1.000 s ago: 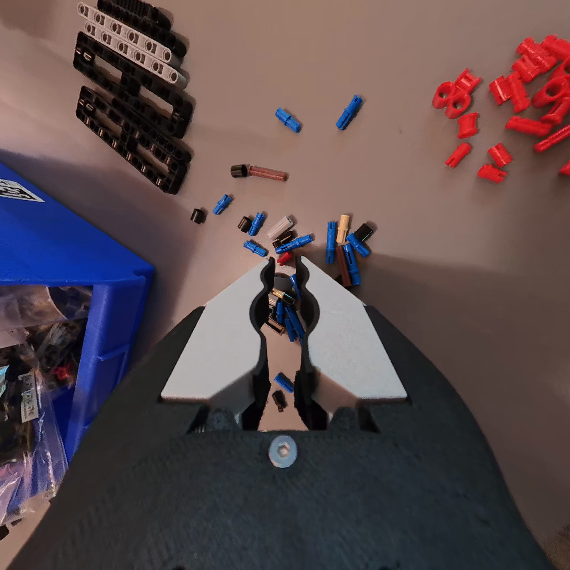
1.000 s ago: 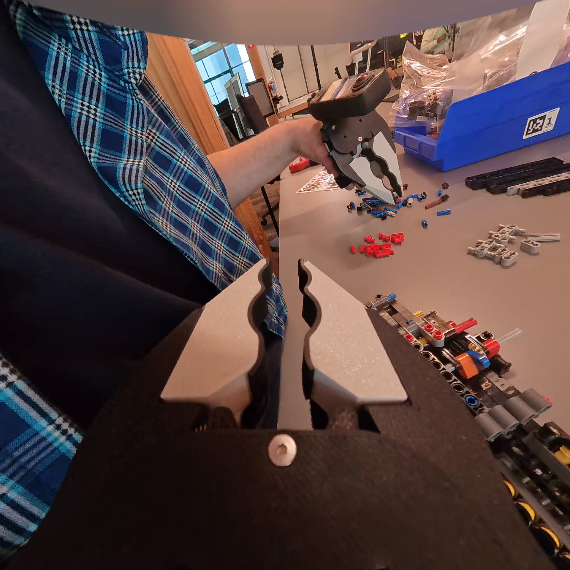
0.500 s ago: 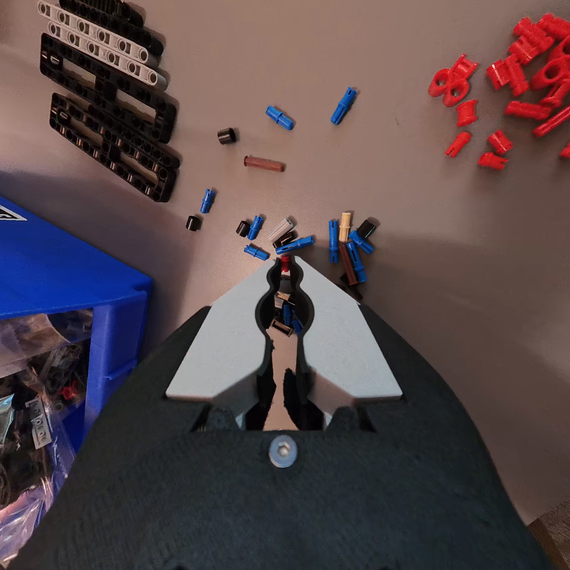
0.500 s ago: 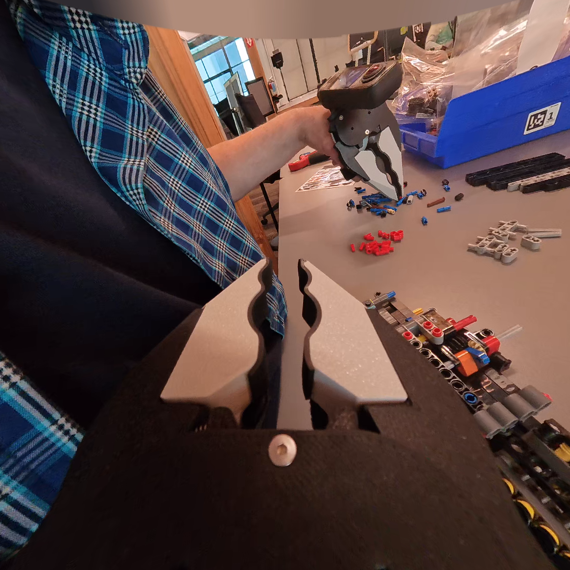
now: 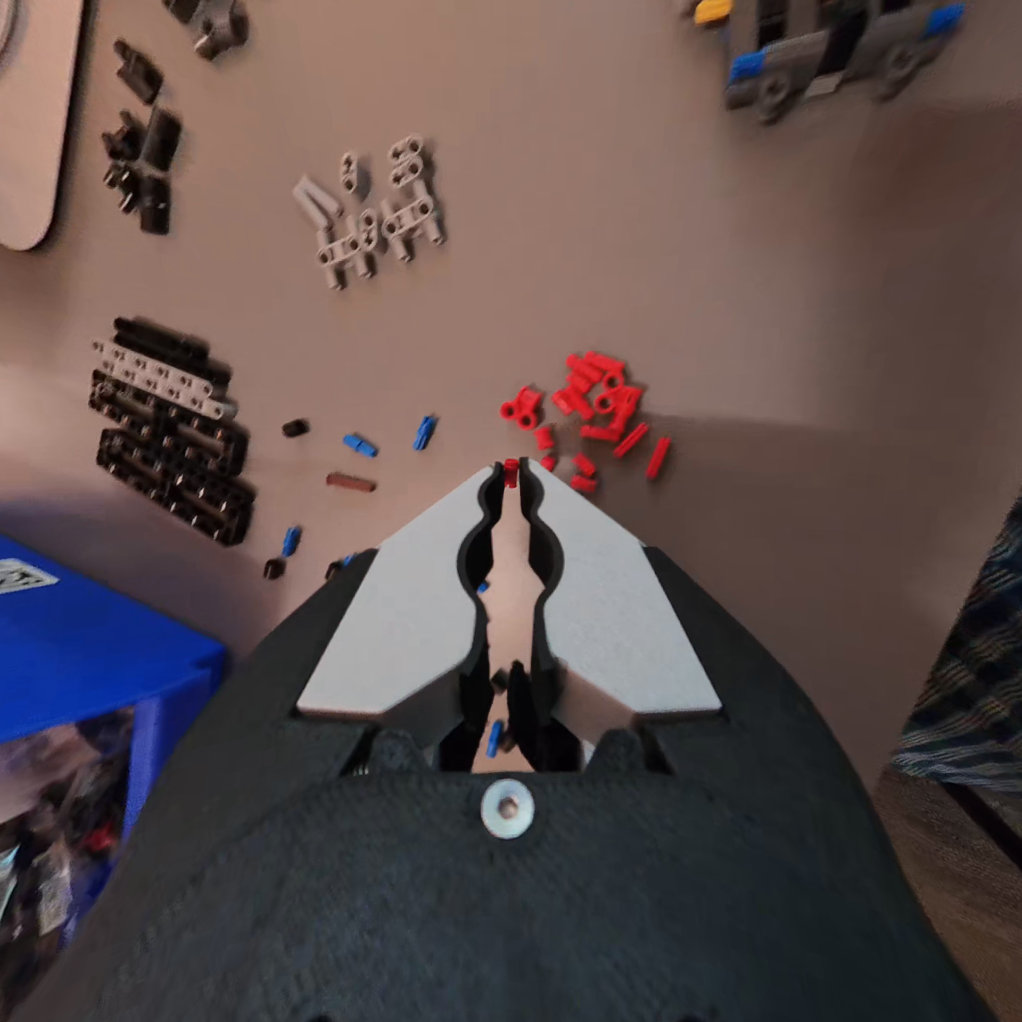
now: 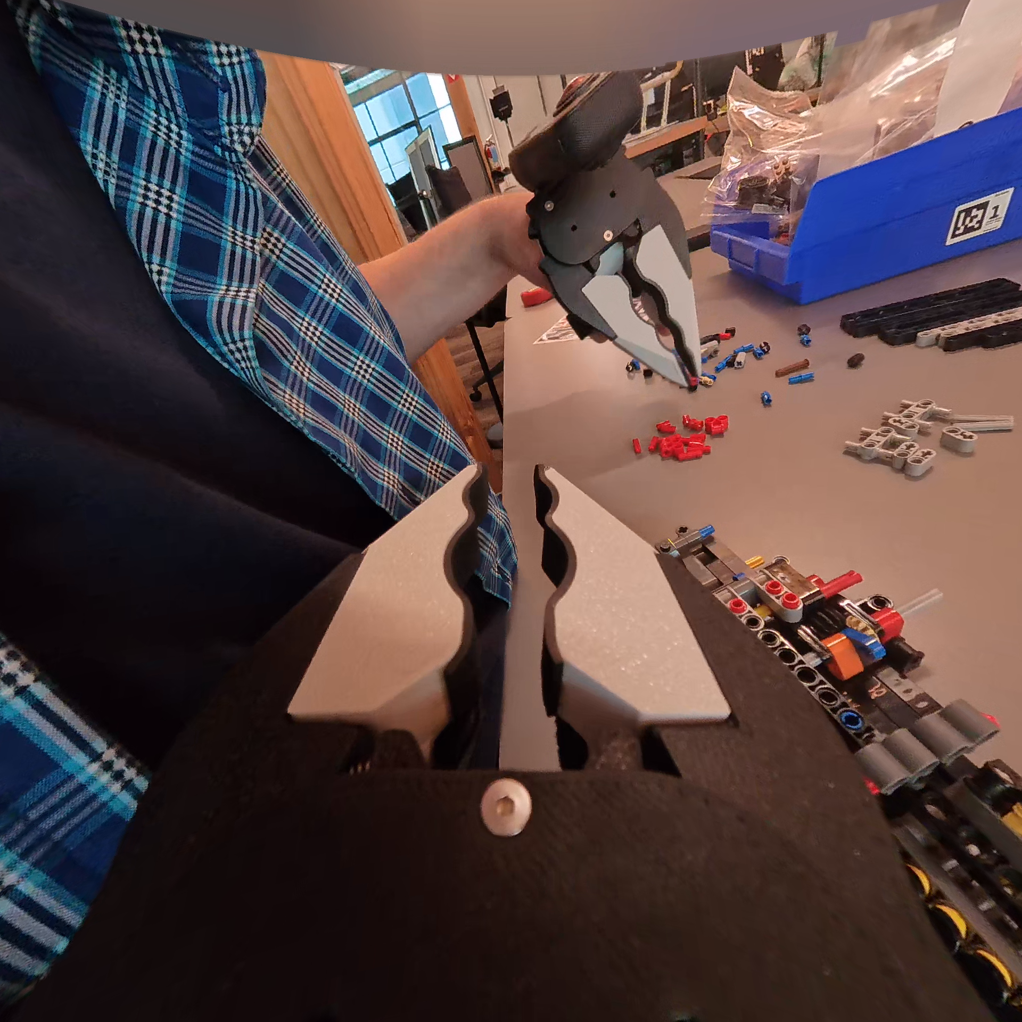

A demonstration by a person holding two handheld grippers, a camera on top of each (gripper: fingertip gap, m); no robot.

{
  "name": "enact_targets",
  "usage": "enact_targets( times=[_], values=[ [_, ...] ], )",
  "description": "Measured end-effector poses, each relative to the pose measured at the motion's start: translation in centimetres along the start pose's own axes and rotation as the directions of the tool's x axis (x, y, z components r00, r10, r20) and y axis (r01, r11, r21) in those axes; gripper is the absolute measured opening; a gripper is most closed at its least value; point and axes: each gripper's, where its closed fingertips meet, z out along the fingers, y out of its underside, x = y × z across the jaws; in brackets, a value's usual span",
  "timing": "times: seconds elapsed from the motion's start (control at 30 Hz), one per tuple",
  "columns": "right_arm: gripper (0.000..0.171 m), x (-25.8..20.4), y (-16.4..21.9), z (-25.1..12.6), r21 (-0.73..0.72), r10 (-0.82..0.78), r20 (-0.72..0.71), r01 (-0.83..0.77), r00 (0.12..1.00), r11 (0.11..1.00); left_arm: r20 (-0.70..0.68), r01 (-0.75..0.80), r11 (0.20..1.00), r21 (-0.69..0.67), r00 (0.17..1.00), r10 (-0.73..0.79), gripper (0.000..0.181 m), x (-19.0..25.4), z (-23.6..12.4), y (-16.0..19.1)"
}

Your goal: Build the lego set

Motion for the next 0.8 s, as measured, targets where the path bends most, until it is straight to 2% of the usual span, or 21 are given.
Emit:
enact_targets(
  times=[0.17,0.33,0.4,0.57,0.67,0.8],
  values=[
    [0.014,0.0,0.2,-0.1,-0.002,0.000,0.003,0.000,1.000,1.000,-0.033,-0.028,1.000,-0.002,0.999,0.027,0.003,1.4,1.1,-0.6],
    [0.013,0.0,0.3,-0.3,-0.002,0.001,0.005,-0.001,1.000,1.000,0.005,-0.069,0.997,-0.035,0.998,0.069,0.006,1.4,1.5,-0.4],
    [0.013,0.1,0.4,-0.3,-0.003,0.003,0.007,-0.003,1.000,1.000,-0.013,-0.073,0.997,-0.029,0.997,0.073,0.008,1.8,1.5,-0.5],
    [0.014,0.2,0.4,-0.3,-0.002,0.005,0.007,-0.005,1.000,1.000,0.046,-0.062,0.998,-0.027,0.997,0.063,0.009,0.7,0.3,-0.4],
    [0.014,0.1,0.3,-0.3,-0.003,0.006,0.007,-0.006,1.000,1.000,0.148,0.004,0.998,-0.060,0.989,0.005,0.009,-2.3,-1.3,1.6],
    [0.013,-0.1,0.2,-0.2,-0.003,0.002,0.011,-0.002,1.000,1.000,0.275,0.187,0.980,-0.069,0.948,-0.162,0.007,-6.9,-3.0,6.1]
  ],
)
